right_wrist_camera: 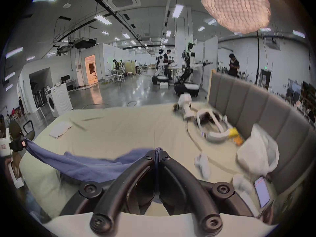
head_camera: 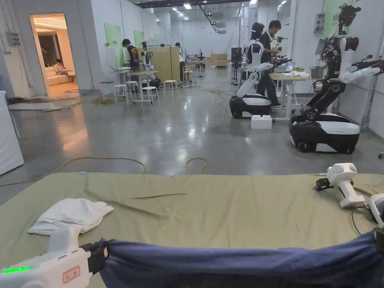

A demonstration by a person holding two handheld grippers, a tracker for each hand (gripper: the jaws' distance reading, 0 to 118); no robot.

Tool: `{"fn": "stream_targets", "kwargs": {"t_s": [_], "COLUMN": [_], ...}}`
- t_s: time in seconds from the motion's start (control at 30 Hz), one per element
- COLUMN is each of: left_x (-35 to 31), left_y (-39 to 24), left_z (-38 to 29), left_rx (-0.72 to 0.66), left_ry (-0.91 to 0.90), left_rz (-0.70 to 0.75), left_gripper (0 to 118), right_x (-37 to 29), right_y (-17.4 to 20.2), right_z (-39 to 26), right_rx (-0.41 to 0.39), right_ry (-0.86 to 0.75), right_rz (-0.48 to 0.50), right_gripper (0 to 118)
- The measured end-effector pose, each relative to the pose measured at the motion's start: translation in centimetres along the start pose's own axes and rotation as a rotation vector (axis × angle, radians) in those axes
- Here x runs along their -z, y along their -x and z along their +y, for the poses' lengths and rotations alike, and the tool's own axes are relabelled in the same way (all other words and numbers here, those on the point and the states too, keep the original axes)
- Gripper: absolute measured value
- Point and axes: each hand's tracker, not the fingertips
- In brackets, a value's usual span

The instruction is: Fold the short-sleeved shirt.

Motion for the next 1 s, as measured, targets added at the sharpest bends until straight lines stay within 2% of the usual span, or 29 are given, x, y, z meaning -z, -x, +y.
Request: {"fn": "stream_targets", "kwargs": {"t_s": [0.1, 0.27, 0.4, 0.57, 0.6, 0.63, 0.67, 0.7, 0.73, 0.77, 0.8, 0.87, 0.93, 1.0], "left_x": [-3.5, -8.4, -9.8, -9.0, -8.9, -8.7, -8.4, -8.2, -8.1, -8.2, -8.8, -10.4, -12.7, -16.0], "left_y": [0.9, 1.5, 1.6, 3.5, 3.7, 3.8, 3.9, 3.9, 4.1, 4.3, 4.4, 4.3, 2.5, -0.2], "left_z": [-5.8, -13.0, -17.1, -20.1, -20.6, -20.9, -21.2, -21.4, -21.5, -21.5, -21.3, -20.2, -18.5, -16.5], "left_rx": [-0.013, -0.017, 0.020, -0.044, -0.043, -0.042, -0.036, -0.024, -0.017, -0.021, -0.027, -0.019, 0.099, 0.216], "left_ry": [0.048, 0.104, 0.161, 0.244, 0.245, 0.254, 0.272, 0.287, 0.297, 0.306, 0.295, 0.237, 0.124, -0.053], "left_rz": [-0.016, 0.001, 0.033, 0.050, 0.051, 0.059, 0.072, 0.096, 0.119, 0.126, 0.125, 0.130, 0.192, 0.159], "left_gripper": [6, 6, 6, 6, 9, 22, 22, 31, 49, 89, 104, 107, 107, 107], "right_x": [-4.4, -10.0, -12.0, -12.1, -11.4, -11.2, -11.0, -10.7, -10.3, -10.2, -10.3, -11.9, -14.2, -16.9], "right_y": [-1.4, -2.6, -3.2, -3.8, -4.5, -4.6, -4.6, -4.7, -4.9, -5.2, -5.5, -5.5, -4.7, -3.2], "right_z": [-7.1, -15.4, -19.5, -22.7, -23.3, -23.7, -23.9, -24.1, -24.4, -24.7, -24.8, -24.1, -22.5, -21.0], "right_rx": [0.053, 0.086, 0.129, 0.140, 0.135, 0.132, 0.120, 0.105, 0.087, 0.084, 0.087, 0.090, 0.080, 0.056], "right_ry": [0.017, 0.075, 0.169, 0.270, 0.282, 0.292, 0.319, 0.351, 0.372, 0.386, 0.384, 0.360, 0.215, 0.032], "right_rz": [0.016, 0.010, 0.002, -0.005, -0.005, -0.003, -0.011, -0.031, -0.049, -0.059, -0.053, -0.058, -0.098, -0.049], "right_gripper": [3, 3, 3, 3, 4, 14, 14, 19, 36, 77, 94, 94, 94, 94]}}
